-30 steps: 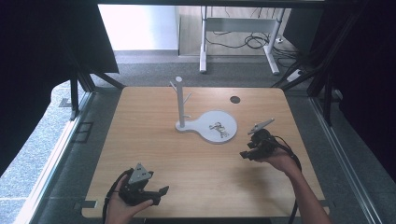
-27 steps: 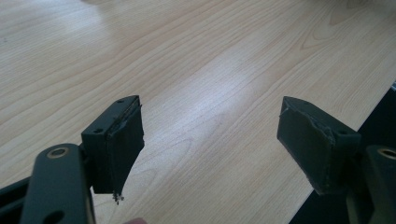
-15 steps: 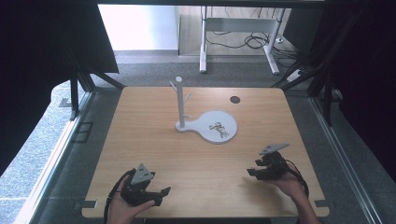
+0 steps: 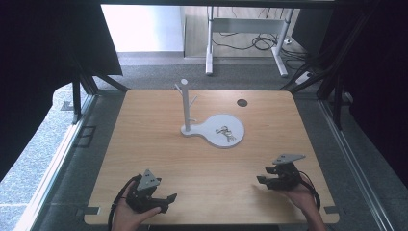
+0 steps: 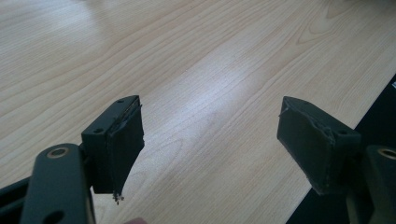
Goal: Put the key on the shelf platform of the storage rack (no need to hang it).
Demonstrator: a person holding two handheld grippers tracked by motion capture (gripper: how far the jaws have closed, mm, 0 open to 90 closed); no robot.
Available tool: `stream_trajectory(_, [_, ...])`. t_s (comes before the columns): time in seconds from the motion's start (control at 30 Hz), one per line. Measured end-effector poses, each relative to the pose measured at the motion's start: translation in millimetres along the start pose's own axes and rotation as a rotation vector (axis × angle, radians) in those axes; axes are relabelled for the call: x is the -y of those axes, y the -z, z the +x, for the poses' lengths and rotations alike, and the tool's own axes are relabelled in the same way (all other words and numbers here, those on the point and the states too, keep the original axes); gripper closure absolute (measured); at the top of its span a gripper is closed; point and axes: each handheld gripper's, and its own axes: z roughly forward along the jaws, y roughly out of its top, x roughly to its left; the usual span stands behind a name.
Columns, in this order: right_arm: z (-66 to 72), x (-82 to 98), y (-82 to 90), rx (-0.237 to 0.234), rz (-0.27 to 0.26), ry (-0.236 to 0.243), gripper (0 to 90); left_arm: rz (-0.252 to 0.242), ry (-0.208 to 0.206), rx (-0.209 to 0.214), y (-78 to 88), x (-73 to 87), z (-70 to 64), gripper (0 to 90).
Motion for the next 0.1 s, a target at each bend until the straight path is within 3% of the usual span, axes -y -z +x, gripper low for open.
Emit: stream_trajectory(0.1, [-2.8,1.3,-0.3,0.015,-0.02,-0.016,40.8,0.001,0.002,0.001,-0.4,-0.3,-0.6,23.2])
